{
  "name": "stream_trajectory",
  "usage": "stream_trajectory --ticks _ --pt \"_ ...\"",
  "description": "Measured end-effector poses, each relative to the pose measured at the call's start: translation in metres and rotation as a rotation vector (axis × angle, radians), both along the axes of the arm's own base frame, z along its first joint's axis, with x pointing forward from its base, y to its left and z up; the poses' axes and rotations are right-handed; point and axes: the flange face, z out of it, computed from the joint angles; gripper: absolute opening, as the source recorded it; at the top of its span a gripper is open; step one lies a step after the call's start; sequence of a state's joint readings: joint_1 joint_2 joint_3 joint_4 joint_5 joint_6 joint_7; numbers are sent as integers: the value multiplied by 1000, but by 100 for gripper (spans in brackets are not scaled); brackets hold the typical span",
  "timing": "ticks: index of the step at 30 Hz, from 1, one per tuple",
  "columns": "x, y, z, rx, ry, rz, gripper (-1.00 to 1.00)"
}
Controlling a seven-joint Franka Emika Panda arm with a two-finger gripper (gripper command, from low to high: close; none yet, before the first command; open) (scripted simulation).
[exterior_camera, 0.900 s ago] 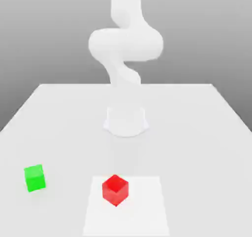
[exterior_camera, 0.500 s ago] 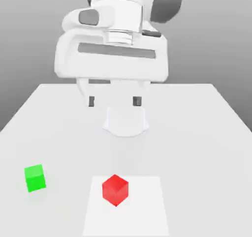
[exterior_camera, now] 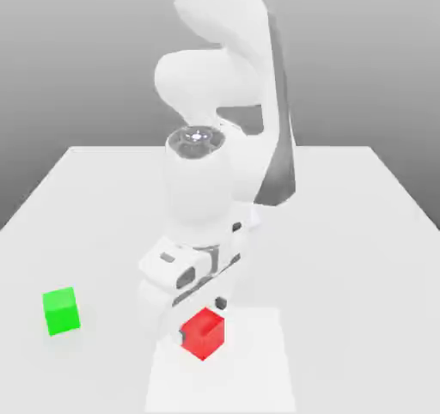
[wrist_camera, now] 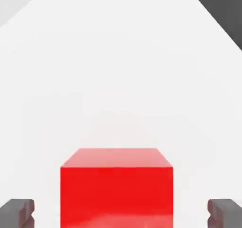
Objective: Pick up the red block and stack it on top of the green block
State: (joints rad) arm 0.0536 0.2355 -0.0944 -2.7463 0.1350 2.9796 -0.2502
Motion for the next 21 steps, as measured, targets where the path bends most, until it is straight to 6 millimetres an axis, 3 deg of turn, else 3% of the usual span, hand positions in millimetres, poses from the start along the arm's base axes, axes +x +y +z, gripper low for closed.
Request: stream_trajectory --ticks 6,12,17,21 --pt "0 0 -1 1 2 0 -100" --pt "0 -1 51 2 2 -2 -100" --pt "-4 -75 72 -3 2 -19 -100" --pt "-25 -155 83 -3 3 -54 -100"
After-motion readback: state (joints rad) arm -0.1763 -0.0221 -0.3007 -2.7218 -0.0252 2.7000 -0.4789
